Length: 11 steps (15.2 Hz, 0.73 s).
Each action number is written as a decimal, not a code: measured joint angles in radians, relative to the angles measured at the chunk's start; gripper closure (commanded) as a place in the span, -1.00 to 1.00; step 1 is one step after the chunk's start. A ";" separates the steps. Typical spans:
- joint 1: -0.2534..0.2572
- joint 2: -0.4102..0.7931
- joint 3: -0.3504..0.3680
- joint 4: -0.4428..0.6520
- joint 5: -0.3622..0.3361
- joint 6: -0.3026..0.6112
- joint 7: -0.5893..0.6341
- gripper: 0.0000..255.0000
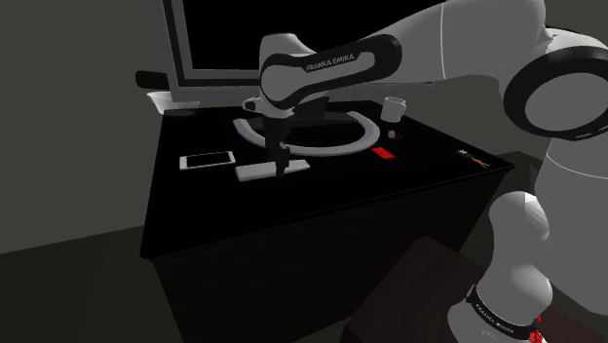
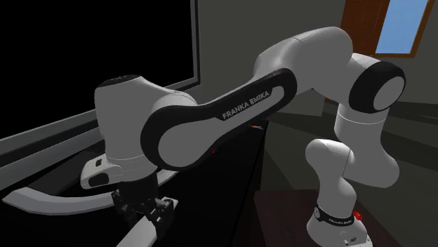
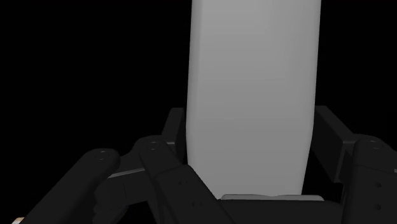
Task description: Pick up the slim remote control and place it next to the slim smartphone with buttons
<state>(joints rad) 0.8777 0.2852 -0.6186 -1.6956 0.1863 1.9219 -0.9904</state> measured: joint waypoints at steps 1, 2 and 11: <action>-0.001 0.003 0.000 -0.004 0.002 0.006 -0.002 1.00; -0.001 0.003 0.001 -0.007 0.002 0.009 -0.002 1.00; 0.000 0.003 0.001 -0.010 0.003 0.013 -0.002 -1.00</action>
<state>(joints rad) 0.8772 0.2881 -0.6178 -1.7051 0.1888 1.9345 -0.9925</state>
